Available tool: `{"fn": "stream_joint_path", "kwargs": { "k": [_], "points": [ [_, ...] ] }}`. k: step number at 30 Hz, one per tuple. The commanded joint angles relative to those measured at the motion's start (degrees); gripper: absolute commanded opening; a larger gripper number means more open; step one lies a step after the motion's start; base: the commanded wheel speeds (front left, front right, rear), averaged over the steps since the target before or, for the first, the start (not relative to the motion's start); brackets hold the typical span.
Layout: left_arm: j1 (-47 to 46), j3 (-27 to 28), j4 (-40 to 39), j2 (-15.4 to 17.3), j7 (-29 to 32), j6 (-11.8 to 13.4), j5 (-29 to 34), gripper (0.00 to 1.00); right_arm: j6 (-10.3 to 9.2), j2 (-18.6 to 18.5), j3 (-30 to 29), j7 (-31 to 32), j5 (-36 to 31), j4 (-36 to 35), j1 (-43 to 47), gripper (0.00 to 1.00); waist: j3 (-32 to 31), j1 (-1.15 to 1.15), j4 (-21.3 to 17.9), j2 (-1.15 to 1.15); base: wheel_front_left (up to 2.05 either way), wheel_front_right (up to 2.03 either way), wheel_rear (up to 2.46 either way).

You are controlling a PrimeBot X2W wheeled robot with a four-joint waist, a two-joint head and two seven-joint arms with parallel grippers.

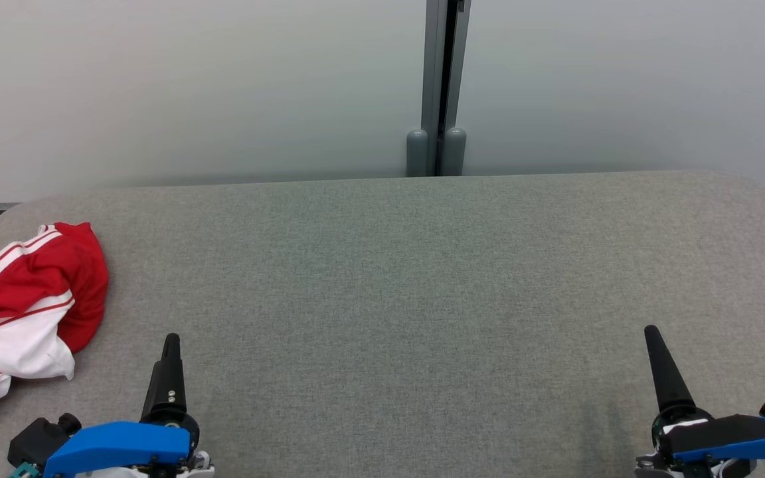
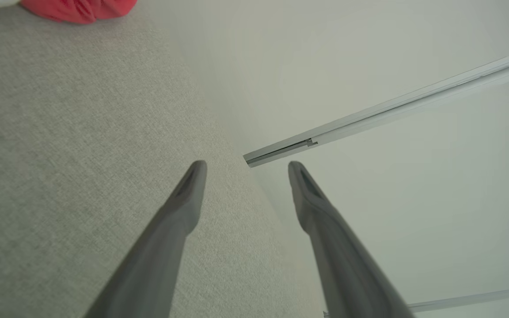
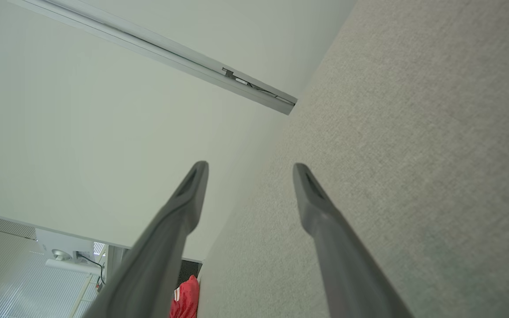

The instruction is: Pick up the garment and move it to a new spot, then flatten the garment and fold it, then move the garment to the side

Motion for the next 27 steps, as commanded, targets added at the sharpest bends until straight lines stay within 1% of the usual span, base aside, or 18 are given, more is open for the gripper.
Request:
{"fn": "stream_joint_path", "kwargs": {
  "k": [1,8,9,23,27],
  "points": [
    [-0.3,-0.4,-1.2,0.5,-0.8,0.4,3.1,1.0,0.11,-0.3,0.2,-0.8,-3.3,-1.3,-0.4,1.0,0.0,0.0,0.1,0.0,0.0,0.0,0.0],
    [0.1,-1.8,-1.1,0.5,-2.3,1.0,10.4,1.0,0.13,-0.4,0.6,-2.3,-10.1,-2.1,0.2,1.0,-0.1,0.0,0.2,0.0,0.0,0.0,0.0],
    [0.1,-1.8,-1.1,0.5,-2.3,1.0,10.4,1.0,0.13,-0.4,0.6,-2.3,-10.1,-2.1,0.2,1.0,-0.1,0.0,0.2,0.0,0.0,0.0,0.0],
    [0.4,-4.0,0.2,0.9,-5.0,2.3,22.6,1.0,0.15,-0.5,0.5,-5.0,-20.6,-1.2,0.7,1.0,-0.4,0.0,0.5,0.0,0.0,0.0,0.0],
    [0.2,-5.2,0.4,1.5,-5.7,2.7,26.7,1.0,0.16,-0.6,0.6,-5.7,-23.6,-1.2,0.7,1.0,-0.4,0.0,0.6,0.0,0.0,0.0,0.0]
  ]
}}
